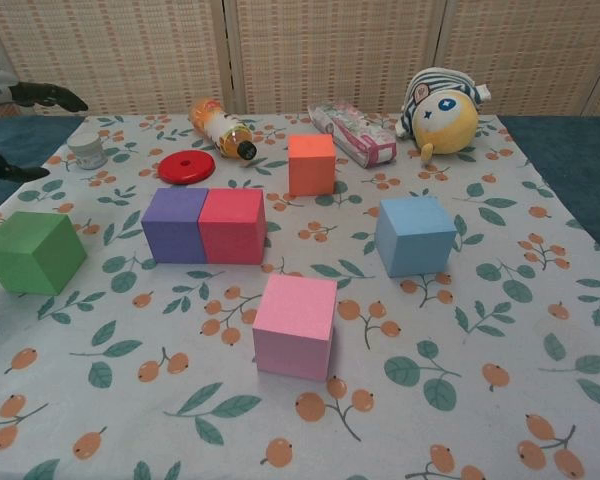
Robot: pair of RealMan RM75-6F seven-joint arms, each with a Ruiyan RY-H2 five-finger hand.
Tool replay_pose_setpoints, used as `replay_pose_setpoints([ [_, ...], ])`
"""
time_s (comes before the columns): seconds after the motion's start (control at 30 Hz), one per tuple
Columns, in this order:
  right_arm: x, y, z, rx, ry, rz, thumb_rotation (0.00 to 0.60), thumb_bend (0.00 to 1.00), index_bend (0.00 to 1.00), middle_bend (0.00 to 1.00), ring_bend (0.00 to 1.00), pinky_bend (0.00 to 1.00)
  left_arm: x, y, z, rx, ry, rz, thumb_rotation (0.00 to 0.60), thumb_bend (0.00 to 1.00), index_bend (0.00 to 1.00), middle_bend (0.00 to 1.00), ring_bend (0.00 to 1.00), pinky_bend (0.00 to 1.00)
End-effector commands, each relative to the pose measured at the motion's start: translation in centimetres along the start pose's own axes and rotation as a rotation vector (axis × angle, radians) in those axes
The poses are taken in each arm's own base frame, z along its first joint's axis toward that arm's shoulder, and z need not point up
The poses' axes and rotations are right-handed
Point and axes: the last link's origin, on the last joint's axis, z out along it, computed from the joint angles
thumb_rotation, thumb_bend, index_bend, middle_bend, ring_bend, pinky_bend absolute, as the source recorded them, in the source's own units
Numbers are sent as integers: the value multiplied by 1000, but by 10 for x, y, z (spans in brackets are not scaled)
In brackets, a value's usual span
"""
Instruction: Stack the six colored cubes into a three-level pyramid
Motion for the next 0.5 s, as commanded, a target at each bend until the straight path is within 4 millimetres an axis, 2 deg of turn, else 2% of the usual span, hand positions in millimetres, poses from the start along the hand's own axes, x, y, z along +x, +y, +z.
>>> replay_pose_setpoints([
  [0.03, -2, -16, 39, 49, -66, 22, 600, 0, 7, 95, 0, 80, -1, -6, -12, 7, -4, -6, 600, 359, 127, 89, 0, 54],
  [0.27, -3, -57, 114, 123, -123, 39, 600, 0, 17, 95, 0, 103, -5, -10, -34, 2, 7, -20, 600, 359, 146, 120, 6, 59],
  [0.33, -2, -74, 142, 142, -143, 35, 600, 0, 21, 95, 0, 104, -7, -9, -39, -1, 7, -15, 600, 359, 149, 121, 9, 62],
  [0.5, -13, -107, 200, 150, -206, 8, 600, 0, 24, 95, 0, 105, -7, -6, -45, -7, 14, 0, 600, 360, 152, 121, 13, 62],
])
